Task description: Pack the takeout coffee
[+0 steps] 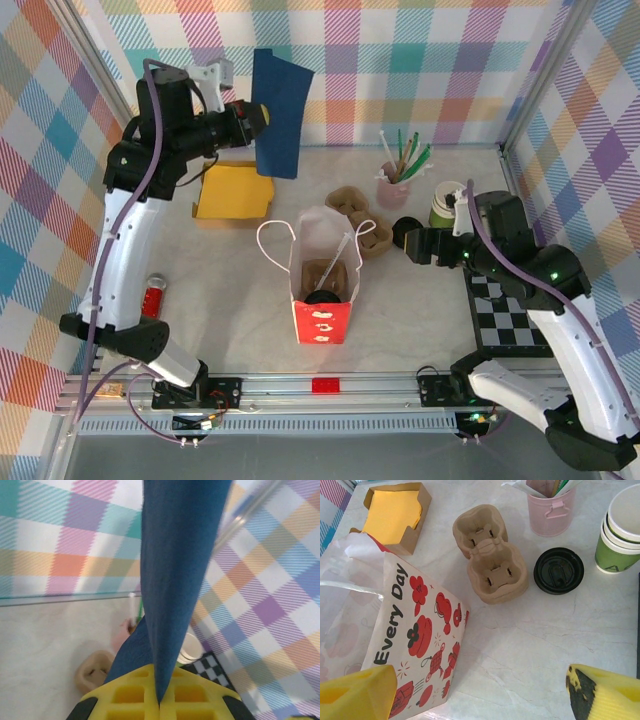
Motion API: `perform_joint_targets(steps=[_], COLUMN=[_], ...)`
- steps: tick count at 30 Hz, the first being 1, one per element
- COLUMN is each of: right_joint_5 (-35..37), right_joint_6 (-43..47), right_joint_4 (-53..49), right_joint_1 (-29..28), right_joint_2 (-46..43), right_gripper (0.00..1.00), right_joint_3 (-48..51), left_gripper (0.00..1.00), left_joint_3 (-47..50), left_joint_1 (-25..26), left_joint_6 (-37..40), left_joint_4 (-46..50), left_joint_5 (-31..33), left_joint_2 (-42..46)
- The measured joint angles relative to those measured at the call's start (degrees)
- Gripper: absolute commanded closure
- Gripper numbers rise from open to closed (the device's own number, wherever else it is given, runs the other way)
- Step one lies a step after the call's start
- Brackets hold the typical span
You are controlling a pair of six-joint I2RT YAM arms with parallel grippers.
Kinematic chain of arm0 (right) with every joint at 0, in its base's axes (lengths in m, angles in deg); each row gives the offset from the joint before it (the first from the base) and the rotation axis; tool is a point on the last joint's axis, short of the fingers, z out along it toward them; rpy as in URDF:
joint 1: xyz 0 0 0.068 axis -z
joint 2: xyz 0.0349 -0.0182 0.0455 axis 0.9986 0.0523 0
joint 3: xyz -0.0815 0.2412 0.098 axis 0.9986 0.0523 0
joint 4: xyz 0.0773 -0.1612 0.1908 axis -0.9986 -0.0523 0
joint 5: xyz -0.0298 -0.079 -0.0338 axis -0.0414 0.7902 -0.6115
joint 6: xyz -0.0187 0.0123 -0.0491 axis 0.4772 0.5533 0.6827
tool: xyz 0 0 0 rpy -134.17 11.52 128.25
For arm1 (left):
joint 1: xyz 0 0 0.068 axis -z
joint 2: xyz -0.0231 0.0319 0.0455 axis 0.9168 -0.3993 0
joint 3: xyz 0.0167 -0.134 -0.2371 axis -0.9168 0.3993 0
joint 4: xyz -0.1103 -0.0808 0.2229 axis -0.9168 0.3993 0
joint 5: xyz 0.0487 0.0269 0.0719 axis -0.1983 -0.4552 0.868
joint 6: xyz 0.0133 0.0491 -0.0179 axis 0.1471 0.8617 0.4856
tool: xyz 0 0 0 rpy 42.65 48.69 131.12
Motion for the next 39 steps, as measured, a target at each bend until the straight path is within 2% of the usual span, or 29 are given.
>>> perform_joint_targets(steps=[6,14,24,28,39], right_joint_5=[-0.61,-1.95,-2.93,-3.54,-4.74], right_joint_6=[-0.57,-1.05,-2.32,-2.69,-3.96], right_joint_4=[-0.09,0.02,0.15,0.17,0.94], right_joint_1=[0.00,0.00,0.00,0.00,0.00], right_joint_2=[-0.35,-2.69,-3.98,-4.46,-5.29], right_gripper=[0.13,0.13,0.14,0.15,0.17], right_joint_3=[-0.02,0.22,1.51,2.27,3.65], left_gripper=[1.00,1.00,1.00,1.00,1.00], left_joint_3=[10.71,26.82,41.24,45.64,57.00], left_joint_1=[5.05,8.68,18.88,21.03,26.10], left_joint_6=[-3.28,-8.24,-3.48,-0.72,3.78], left_joint_4=[-10.16,-24.81,-29.49,-31.19,-40.09], left_joint_5=[-3.78,-5.70,6.10,11.45,21.24], left_joint_2=[5.01,11.96,19.63,22.91,27.17])
